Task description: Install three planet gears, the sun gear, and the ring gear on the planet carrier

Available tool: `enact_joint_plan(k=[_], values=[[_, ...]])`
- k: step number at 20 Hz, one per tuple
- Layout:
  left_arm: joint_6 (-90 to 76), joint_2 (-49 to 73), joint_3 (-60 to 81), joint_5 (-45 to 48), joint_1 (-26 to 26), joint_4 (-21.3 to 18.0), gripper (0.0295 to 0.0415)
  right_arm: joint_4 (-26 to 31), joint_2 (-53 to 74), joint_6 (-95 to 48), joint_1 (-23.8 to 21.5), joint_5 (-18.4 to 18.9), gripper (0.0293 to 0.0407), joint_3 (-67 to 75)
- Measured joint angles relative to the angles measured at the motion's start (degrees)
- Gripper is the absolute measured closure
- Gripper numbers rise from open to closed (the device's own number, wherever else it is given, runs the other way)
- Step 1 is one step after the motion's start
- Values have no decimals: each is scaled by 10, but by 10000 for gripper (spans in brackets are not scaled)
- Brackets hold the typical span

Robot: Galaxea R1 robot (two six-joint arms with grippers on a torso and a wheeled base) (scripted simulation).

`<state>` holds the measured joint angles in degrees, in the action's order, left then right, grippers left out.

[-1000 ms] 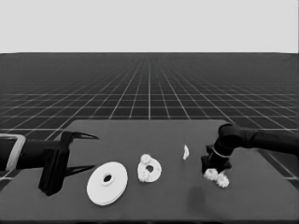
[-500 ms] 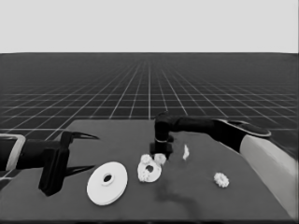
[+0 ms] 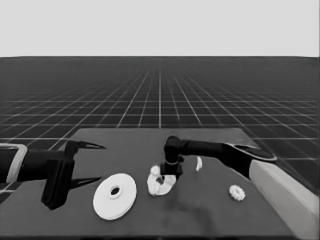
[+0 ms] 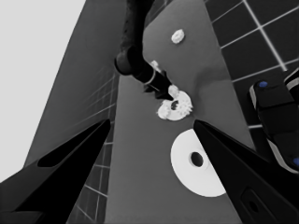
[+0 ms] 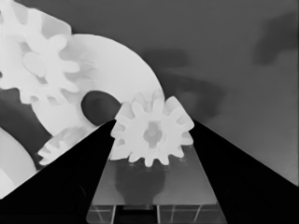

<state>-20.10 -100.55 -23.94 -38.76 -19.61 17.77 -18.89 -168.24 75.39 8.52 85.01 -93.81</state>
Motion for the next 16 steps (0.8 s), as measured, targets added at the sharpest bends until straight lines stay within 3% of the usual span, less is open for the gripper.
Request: enact_joint_plan(k=[2, 4, 5, 12, 14, 16], values=[[0, 0, 0, 0, 0, 0, 326, -1, 0, 0, 1, 0, 387, -1], [0, 0, 0, 0, 0, 0, 326, -1, 0, -1, 1, -1, 328, -1], [0, 0, 0, 0, 0, 0, 326, -1, 0, -1, 1, -1, 319, -1], [0, 0, 0, 0, 0, 0, 326, -1, 0, -1, 1, -1, 315, -1], [0, 0, 0, 0, 0, 0, 326, 51, 13, 27, -55, 23, 315, 45], [0, 0, 0, 0, 0, 0, 326, 72, 15, 33, -78, 28, 315, 54]])
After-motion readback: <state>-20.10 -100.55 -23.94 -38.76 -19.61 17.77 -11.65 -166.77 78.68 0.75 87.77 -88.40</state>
